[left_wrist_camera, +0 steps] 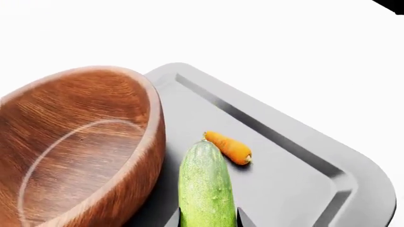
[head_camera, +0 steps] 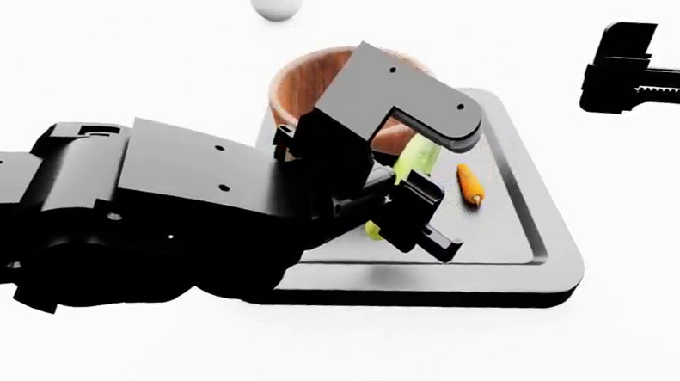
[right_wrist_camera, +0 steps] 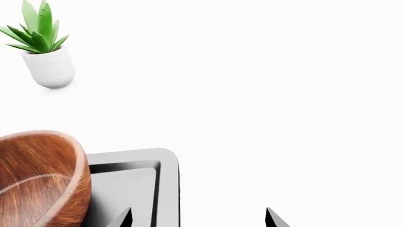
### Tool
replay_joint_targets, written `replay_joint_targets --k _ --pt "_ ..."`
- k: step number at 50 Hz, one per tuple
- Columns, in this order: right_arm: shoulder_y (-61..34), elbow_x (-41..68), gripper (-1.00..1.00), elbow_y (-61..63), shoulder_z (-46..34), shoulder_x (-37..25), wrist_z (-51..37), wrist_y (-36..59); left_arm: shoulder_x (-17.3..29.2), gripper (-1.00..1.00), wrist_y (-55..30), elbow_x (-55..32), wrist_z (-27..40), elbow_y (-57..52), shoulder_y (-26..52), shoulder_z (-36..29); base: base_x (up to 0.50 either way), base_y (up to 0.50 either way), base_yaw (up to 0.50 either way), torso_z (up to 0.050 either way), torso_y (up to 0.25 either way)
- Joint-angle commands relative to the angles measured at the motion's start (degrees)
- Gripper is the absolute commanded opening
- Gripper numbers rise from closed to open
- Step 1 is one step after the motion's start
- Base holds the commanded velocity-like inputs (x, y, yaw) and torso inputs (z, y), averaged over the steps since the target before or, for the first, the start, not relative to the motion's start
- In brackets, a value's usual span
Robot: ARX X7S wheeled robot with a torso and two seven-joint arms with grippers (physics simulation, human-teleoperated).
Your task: Place the two vegetables and bowl onto the tray for setting up a vegetable dip station.
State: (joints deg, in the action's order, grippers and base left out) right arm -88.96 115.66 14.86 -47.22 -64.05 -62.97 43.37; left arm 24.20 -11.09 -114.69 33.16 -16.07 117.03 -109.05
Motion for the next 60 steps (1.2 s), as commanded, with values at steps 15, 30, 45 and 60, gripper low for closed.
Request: replay_joint_targets --k 15,30,45,60 --pt "0.0 -0.1 1.0 0.1 0.2 0.1 0.1 0.2 -0.1 -1.0 -0.4 -0.6 1.0 0.6 -1.4 0.9 0.0 0.0 0.0 0.0 0.0" --pt "0.1 -0.3 1.0 0.1 0.2 0.2 0.3 0.2 0.1 -1.0 -0.7 -0.4 1.4 1.1 -2.0 1.3 0.0 0.0 0.0 0.0 0.0" --pt "0.0 -0.5 1.0 0.1 0.3 0.3 0.3 0.4 -0.1 1.0 -1.4 -0.5 1.7 1.4 -2.4 1.7 0.0 0.0 0.0 0.0 0.0" --pt "-0.3 -0.3 1.0 0.2 0.5 0.3 0.2 0.6 1.9 1.0 -0.8 -1.4 2.5 0.6 1.1 5.2 0.0 0.0 0.0 0.0 0.0"
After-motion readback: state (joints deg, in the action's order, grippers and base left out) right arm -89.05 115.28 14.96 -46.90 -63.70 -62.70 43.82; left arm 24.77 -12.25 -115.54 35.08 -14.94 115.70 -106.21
